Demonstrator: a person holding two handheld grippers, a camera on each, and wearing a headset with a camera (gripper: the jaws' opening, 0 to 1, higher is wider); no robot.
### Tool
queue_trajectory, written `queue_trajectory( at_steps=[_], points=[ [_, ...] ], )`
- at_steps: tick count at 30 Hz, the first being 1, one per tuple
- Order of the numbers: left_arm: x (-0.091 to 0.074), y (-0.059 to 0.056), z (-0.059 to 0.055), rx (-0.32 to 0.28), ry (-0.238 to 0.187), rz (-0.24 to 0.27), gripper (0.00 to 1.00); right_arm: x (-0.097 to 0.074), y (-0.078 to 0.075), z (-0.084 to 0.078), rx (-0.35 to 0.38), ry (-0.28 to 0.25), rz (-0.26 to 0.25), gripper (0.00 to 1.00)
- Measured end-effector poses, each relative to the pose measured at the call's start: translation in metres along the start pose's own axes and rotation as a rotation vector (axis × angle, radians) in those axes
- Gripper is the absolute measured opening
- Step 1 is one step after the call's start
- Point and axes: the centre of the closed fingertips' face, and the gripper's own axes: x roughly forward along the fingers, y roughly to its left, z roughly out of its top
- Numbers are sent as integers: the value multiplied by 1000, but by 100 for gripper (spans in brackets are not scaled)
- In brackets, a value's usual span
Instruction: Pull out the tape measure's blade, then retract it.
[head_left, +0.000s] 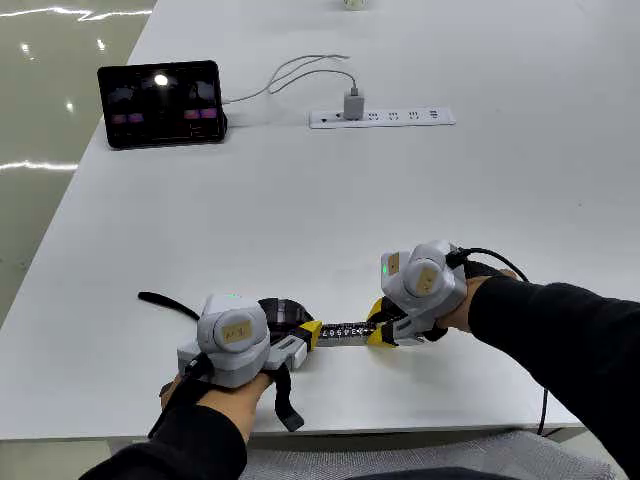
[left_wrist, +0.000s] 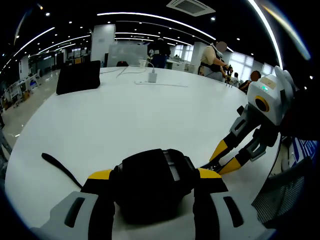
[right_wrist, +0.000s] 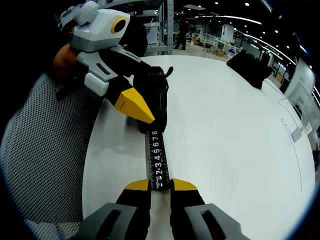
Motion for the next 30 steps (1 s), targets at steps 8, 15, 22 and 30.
queue_trajectory(
  at_steps=[8,15,22,30],
  points=[
    [0,1,0,-2,1,0,58,2,1,4,3,-3,0,11],
    [1,1,-1,2,-3,1,58,4,2,7,13,-21,8,11],
    [0,1,-1,-6,-2,-1,58,6,2,10,11,-27,6,11],
    [0,3,0,-21,-4,-6,58,9,2,17,32,-56,-2,11]
  ],
)
